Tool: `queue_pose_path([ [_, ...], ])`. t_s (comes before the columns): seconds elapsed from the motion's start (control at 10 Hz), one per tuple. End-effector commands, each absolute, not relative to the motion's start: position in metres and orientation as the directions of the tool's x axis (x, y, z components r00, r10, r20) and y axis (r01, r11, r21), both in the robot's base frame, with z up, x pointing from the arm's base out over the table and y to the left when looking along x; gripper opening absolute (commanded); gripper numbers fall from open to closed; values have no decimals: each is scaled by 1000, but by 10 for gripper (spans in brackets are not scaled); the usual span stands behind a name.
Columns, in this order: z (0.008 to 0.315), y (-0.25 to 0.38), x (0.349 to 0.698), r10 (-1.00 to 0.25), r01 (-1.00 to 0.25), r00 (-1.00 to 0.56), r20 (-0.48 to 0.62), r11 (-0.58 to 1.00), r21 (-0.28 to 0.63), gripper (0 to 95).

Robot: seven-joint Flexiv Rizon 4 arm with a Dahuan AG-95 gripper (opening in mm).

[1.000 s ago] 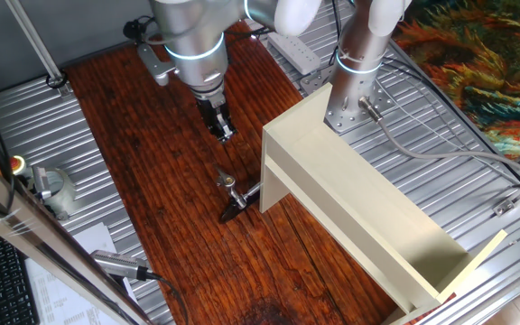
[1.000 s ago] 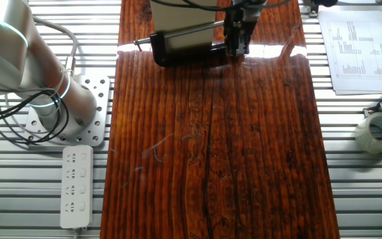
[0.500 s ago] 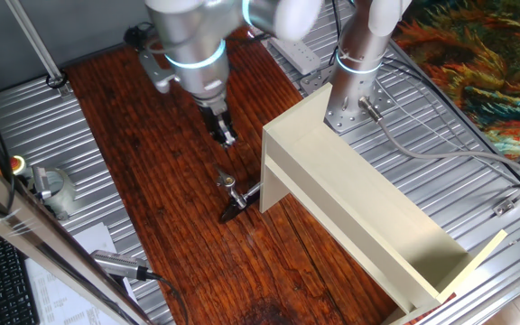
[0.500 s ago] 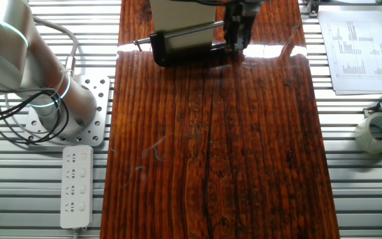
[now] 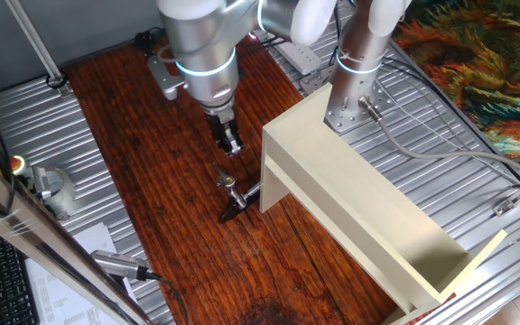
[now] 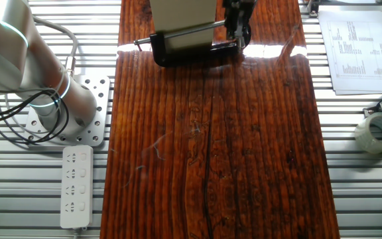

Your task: Turn on the water tap

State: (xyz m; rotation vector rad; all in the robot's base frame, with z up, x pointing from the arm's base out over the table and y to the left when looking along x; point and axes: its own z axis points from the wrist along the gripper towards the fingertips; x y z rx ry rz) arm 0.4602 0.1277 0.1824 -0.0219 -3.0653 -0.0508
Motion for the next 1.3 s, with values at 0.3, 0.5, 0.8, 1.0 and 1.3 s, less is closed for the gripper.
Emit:
queue_pose_path([
  [0.3,174,130,468,0,2,-998,56,999,32,0],
  [0.5,170,131,475,-12,-10,-998,55,1000,24,0],
  [0.8,157,129,481,-22,-22,-999,39,1000,12,0],
  [1.0,147,127,481,-25,-24,-999,31,1000,10,0],
  [1.3,148,128,481,-27,-26,-999,33,1000,7,0],
])
